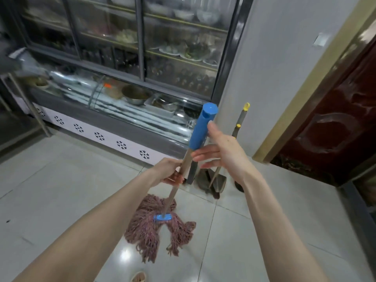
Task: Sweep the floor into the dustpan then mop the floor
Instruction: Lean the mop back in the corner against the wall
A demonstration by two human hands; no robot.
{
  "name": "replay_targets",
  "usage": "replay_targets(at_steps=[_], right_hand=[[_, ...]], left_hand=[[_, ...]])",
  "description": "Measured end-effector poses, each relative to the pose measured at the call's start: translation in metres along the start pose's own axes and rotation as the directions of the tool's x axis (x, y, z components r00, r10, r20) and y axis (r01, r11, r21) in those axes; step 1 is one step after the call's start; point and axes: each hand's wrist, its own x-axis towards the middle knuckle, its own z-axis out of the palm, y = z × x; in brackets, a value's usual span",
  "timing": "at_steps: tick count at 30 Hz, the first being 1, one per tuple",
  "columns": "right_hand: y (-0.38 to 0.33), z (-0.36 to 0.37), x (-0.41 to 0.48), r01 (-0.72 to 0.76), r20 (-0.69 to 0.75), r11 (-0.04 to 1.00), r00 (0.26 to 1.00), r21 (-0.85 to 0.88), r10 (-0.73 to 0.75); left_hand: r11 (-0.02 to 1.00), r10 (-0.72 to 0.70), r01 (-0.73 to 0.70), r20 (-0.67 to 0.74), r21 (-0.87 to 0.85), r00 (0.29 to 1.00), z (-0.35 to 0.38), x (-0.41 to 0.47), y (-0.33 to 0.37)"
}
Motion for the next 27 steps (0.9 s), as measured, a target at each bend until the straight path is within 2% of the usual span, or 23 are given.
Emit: replay_targets(at_steps=[4, 9, 13, 17, 27], right_hand=[[-0.021, 0.011, 0.062, 0.047, -0.049, 0.993, 0.997, -0.11, -0.052], [-0.037, 0.022, 0.139, 0.065, -0.131, 0.978, 0.987, -0.199, -0.092], [-0.041, 0.024, 0.186, 0.09, -0.207, 0.963, 0.967, -0.254, -0.145], [-0.032, 0.024, 0.227, 0.142, -0.142, 0.933, 0.97, -0.331, -0.197], [0.007, 0.02, 0.301, 0.041, -0.073, 0.985, 0.996, -0.167, -0.054]], left_hand=[[0.996, 0.03, -0.035, 0.054, 0.08, 0.998, -0.048, 0.031, 0.026], [0.976, 0.154, -0.171, 0.13, 0.136, 0.98, -0.108, 0.076, 0.056], [0.954, 0.212, -0.246, 0.19, 0.173, 0.958, -0.129, 0.104, 0.075], [0.95, 0.27, -0.294, 0.199, 0.101, 0.942, -0.141, 0.129, 0.088], [0.947, 0.255, -0.283, 0.181, 0.154, 0.95, -0.16, 0.2, 0.08]])
